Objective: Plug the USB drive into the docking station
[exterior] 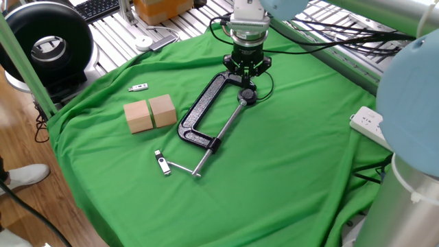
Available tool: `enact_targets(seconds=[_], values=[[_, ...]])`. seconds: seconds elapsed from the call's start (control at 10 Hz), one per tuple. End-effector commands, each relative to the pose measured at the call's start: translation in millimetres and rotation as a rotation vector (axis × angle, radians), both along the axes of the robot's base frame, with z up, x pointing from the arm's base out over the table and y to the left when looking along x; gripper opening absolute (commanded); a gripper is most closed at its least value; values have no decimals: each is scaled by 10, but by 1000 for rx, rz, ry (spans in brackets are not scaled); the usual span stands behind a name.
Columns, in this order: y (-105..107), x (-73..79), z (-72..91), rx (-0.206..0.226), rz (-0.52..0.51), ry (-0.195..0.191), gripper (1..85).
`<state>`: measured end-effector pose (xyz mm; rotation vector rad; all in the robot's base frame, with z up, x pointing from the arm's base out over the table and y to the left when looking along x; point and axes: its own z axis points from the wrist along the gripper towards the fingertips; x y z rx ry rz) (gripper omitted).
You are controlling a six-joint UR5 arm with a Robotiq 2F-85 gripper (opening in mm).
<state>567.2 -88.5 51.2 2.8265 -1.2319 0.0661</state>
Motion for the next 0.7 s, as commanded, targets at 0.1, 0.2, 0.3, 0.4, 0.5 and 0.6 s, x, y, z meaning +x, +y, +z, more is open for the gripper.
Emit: enact_targets(seconds=[0.1,0.2,0.3,0.4,0.5,0.6], values=[[34,-73,-33,22,11,8,17],[38,-78,-30,27,19,6,17],[38,-88,-35,33,21,6,17],[31,-89,-44,39,24,2,17],[15,-90,-54,42,27,-3,17],[-3,-90,-64,41,34,-5,17]])
